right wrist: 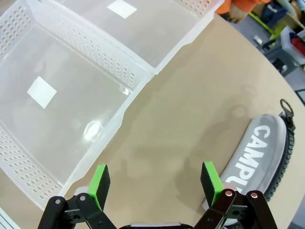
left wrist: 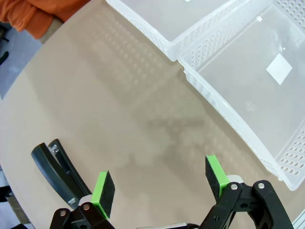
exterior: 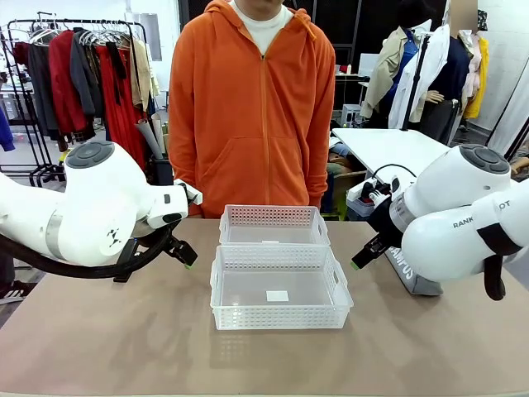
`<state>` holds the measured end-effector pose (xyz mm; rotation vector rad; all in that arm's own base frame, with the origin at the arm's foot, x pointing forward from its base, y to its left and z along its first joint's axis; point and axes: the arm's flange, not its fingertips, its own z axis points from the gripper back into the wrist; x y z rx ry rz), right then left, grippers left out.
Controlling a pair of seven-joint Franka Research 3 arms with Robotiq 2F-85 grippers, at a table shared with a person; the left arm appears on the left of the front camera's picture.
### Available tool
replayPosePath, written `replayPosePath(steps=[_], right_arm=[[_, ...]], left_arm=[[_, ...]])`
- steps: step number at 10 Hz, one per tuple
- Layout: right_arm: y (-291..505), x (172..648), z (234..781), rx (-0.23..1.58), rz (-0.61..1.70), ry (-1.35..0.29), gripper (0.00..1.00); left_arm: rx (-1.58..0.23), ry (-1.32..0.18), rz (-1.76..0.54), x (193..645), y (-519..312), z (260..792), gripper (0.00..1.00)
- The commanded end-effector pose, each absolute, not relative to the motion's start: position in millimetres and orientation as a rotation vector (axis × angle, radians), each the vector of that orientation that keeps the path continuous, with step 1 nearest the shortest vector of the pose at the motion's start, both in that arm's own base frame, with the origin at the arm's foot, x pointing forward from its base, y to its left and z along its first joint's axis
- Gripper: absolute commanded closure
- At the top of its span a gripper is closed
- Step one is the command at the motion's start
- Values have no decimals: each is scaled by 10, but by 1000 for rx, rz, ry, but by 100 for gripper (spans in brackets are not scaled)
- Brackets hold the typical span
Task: Distribute items into two baskets.
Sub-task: Pick up the Pencil pouch that the person points to.
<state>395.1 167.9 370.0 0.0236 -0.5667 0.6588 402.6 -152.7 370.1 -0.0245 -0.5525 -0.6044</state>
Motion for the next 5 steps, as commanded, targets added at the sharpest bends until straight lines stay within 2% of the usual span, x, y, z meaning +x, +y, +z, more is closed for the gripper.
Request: replayPosePath(steps=[1, 5], right_arm=[[1679, 3951, 3702, 24, 659, -567, 0], [1679, 3951, 3702, 24, 659, -567, 0]], left_arm=[[-25, -553, -603, 4028, -1521, 3702, 0], [-25, -553, -603, 4028, -1521, 3702, 0]])
